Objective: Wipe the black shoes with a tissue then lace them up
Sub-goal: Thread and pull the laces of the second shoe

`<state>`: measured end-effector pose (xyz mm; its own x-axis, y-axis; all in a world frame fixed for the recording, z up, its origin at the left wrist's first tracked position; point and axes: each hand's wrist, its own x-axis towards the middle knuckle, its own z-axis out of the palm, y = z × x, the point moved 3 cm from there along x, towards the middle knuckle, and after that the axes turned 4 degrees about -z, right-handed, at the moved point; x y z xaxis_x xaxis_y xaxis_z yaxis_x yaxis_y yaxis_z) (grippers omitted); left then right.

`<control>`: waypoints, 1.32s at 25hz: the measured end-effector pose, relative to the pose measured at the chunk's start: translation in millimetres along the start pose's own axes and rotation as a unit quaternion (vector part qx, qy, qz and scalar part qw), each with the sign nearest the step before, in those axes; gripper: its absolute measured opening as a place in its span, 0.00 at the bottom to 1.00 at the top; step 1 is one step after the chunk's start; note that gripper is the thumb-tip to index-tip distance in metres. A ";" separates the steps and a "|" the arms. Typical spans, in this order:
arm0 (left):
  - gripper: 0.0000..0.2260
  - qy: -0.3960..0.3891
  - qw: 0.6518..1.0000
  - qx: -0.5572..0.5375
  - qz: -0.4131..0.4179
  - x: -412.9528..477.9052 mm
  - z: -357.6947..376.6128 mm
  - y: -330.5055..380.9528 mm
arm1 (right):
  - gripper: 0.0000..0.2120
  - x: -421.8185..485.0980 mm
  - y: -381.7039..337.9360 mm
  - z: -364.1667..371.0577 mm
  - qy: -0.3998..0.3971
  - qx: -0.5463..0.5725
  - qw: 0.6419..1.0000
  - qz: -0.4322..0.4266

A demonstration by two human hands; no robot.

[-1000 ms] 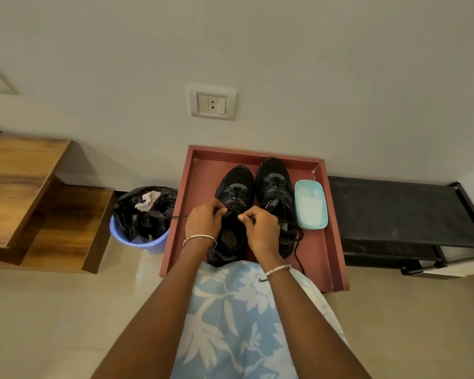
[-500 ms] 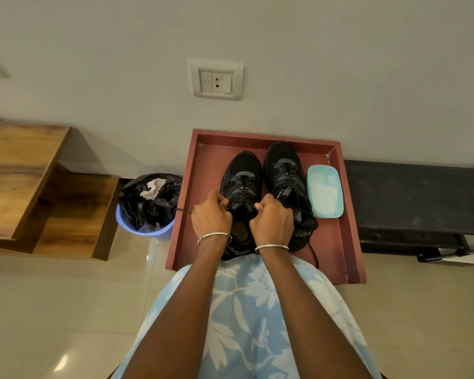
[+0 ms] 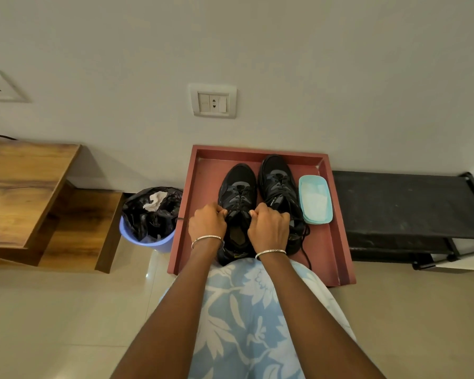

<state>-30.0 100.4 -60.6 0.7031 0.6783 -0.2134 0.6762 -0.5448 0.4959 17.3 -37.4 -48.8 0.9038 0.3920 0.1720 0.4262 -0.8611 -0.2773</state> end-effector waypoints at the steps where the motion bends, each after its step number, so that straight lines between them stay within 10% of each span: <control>1: 0.12 -0.023 0.999 0.008 0.024 1.3 -5.6 -1.8 | 0.10 -2.5 3.0 -8.7 0.005 -0.017 1.000 -0.007; 4: 0.17 -0.069 0.992 0.024 0.098 4.7 -26.4 -4.9 | 0.17 -5.8 17.4 -28.6 -0.039 0.047 0.998 -0.004; 7: 0.14 -0.081 0.960 -0.260 0.060 -3.5 -34.9 2.7 | 0.14 -11.2 15.5 -33.6 -0.092 0.331 0.939 0.030; 14: 0.15 -0.136 0.666 -0.718 -0.151 -1.1 -3.7 28.8 | 0.14 24.2 -1.1 -6.3 -0.043 0.767 0.565 0.302; 18: 0.16 -0.148 0.568 -0.776 -0.233 15.9 19.5 16.9 | 0.15 32.5 14.2 19.5 -0.007 0.778 0.510 0.367; 22: 0.16 -0.148 0.596 -0.755 -0.229 25.0 25.4 15.0 | 0.14 38.3 10.5 32.6 0.005 0.751 0.553 0.360; 28: 0.12 -0.103 0.815 -0.570 -0.023 12.3 13.8 17.9 | 0.11 33.3 7.6 19.5 -0.015 0.715 0.674 0.186; 33: 0.09 -0.038 0.845 -0.533 0.006 3.8 7.6 24.9 | 0.11 32.3 3.8 14.5 0.013 0.694 0.704 0.148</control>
<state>-8.9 85.7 -55.5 0.7479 0.6200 -0.2373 0.1150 0.2311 0.9661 48.6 -23.3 -58.0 0.9679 0.2400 -0.0747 -0.1360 0.2504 -0.9585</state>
